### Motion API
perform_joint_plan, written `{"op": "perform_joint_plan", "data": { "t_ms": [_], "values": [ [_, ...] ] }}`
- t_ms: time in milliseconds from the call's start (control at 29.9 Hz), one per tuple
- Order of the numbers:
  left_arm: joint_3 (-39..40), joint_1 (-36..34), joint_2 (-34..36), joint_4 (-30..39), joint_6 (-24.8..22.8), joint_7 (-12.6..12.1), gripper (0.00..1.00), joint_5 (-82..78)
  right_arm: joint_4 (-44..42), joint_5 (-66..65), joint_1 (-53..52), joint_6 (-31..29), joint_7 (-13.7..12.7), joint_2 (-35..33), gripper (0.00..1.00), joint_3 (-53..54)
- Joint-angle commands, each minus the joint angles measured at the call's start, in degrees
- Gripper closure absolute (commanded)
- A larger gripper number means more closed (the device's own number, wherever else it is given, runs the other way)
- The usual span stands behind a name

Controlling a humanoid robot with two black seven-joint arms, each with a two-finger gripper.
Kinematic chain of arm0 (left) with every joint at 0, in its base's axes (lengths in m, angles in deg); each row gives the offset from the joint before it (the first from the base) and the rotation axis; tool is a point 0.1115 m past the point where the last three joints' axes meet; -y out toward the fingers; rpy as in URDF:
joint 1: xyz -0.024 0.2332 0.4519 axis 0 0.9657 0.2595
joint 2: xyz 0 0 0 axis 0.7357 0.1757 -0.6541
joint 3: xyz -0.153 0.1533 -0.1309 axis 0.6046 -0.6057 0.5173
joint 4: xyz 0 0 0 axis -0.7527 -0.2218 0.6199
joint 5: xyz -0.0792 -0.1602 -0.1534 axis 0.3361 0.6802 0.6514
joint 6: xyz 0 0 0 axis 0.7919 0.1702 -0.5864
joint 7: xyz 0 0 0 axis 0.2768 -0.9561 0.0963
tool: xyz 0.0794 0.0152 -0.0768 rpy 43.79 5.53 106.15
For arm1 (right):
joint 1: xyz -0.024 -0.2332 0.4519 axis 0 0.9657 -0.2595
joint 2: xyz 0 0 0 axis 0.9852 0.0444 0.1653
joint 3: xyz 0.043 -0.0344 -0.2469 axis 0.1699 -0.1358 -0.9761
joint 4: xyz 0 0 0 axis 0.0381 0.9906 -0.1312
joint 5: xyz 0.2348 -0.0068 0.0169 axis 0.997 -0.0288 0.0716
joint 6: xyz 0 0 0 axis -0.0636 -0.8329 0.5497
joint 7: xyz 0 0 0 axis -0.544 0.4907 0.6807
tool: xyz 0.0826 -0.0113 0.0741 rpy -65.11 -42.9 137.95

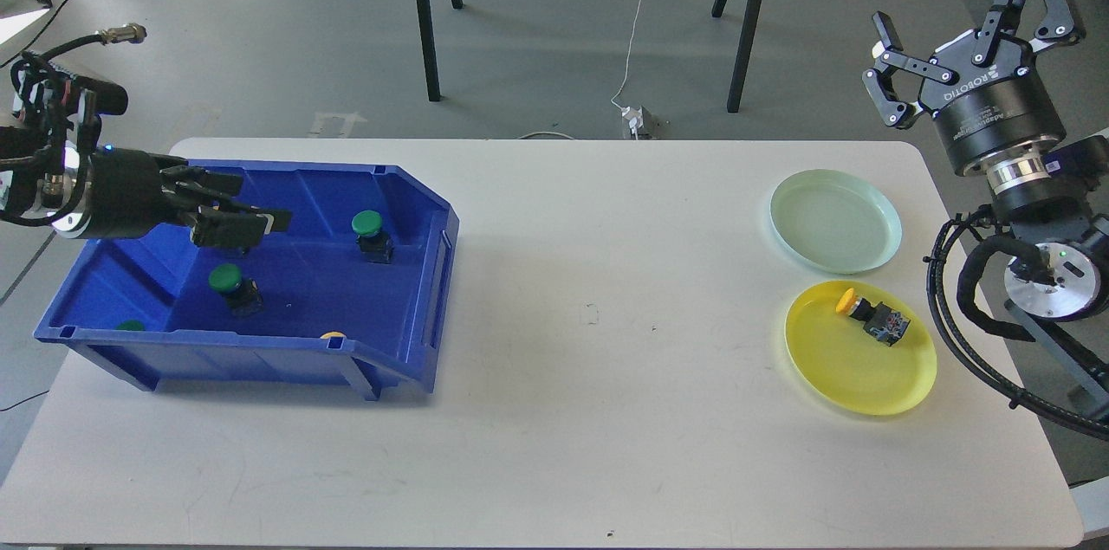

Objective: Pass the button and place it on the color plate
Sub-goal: 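Lower the left gripper into the bin and grasp a green-topped button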

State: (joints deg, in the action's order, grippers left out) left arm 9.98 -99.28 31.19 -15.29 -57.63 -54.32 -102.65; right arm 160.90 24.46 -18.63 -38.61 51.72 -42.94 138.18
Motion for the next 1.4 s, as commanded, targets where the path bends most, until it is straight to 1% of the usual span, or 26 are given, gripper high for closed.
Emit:
{"op": "perform_joint_plan", "data": {
  "t_ms": [0, 67, 167, 234, 568, 836, 936, 1103, 1370],
  "values": [
    [-0.3, 0.1, -7.3, -10.9, 0.0, 0.0, 0.13, -5.0, 0.2, 0.0, 0.9, -0.6, 0.0, -0.2, 0.04, 0.2],
    [-1.7, 0.2, -10.9, -15.4, 0.0, 0.0, 0.13, -5.9, 0.2, 0.0, 1.2, -1.6, 0.0, -0.5, 0.04, 0.4],
    [-6.3, -0.1, -13.0, -19.4, 0.0, 0.0, 0.13, -6.0, 0.2, 0.0, 1.4, -2.4, 0.0, -1.0, 0.04, 0.5],
    [-7.6, -0.1, -13.4, -19.7, 0.0, 0.0, 0.13, -5.9, 0.1, 0.0, 1.5, -2.4, 0.0, -1.1, 0.04, 0.5],
    [-7.8, 0.7, -13.5, -20.1, 0.0, 0.0, 0.12, -6.0, -0.1, -0.1, 1.6, -2.4, 0.0, -1.0, 0.04, 0.2],
    [-8.0, 0.8, -16.9, -26.7, 0.0, 0.0, 0.12, -6.0, -0.1, -0.1, 2.1, -2.4, 0.0, -1.2, 0.04, 0.4],
    [-8.6, 0.8, -17.2, -27.2, 0.0, 0.0, 0.12, -6.0, 0.0, 0.0, 2.6, -2.4, 0.0, -1.2, 0.04, 0.4],
    [-11.6, 0.7, -17.3, -27.4, 0.0, 0.0, 0.12, -5.8, 0.0, -0.1, 3.0, -2.4, 0.0, -1.2, 0.04, 0.5],
    [-11.6, 0.8, -17.5, -28.5, 0.0, 0.0, 0.12, -5.4, 0.0, -0.1, 3.1, -2.4, 0.0, -1.2, 0.04, 0.5]
  ]
}}
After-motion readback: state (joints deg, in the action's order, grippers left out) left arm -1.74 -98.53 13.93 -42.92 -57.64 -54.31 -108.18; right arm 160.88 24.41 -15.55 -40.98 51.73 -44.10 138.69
